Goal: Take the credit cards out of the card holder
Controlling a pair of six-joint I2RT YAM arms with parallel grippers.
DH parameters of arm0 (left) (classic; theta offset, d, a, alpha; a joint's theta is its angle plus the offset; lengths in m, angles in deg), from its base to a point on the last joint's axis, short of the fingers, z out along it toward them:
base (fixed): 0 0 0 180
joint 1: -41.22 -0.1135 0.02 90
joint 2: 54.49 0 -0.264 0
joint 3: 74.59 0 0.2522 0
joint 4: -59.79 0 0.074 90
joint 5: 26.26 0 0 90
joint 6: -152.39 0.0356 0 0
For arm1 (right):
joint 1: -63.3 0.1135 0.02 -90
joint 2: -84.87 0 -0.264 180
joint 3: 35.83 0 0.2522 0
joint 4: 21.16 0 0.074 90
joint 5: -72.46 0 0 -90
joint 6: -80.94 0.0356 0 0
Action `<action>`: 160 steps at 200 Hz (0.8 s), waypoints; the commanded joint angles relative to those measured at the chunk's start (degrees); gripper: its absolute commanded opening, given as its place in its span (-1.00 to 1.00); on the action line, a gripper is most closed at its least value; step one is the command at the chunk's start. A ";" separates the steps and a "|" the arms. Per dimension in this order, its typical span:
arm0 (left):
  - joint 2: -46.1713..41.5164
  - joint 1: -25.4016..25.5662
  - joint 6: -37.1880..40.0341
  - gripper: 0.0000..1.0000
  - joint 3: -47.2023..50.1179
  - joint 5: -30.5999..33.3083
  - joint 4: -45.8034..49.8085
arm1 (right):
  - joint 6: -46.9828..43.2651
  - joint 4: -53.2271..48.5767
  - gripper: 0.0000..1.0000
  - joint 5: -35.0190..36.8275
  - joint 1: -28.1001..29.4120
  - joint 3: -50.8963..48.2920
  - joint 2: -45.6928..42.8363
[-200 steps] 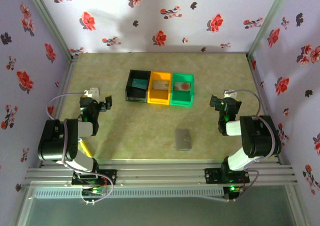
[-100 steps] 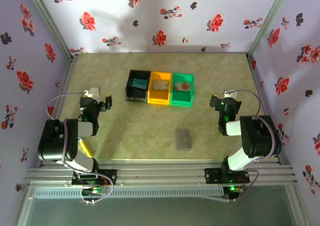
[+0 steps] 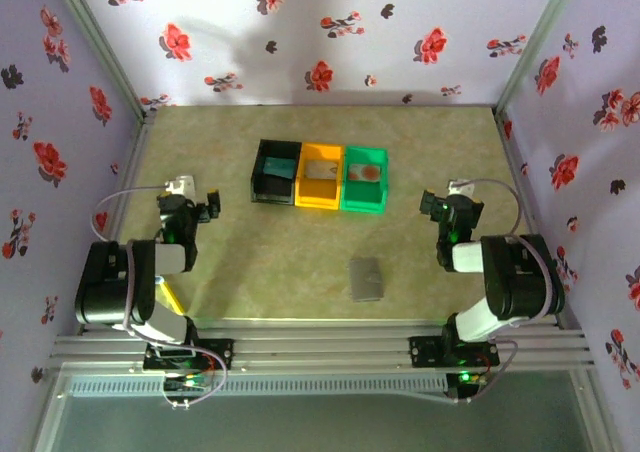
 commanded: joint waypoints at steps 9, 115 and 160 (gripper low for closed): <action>-9.60 0.05 -4.70 1.00 -6.47 11.05 16.18 | -2.90 -8.39 0.98 5.62 3.42 2.07 -10.81; -18.70 3.40 -45.82 0.99 -20.62 -8.64 45.29 | 30.73 -45.19 0.99 -2.91 6.30 17.00 -35.27; -19.07 17.70 -42.30 1.00 -20.74 -0.64 50.29 | 27.29 -58.22 0.99 -6.35 11.00 20.49 -32.00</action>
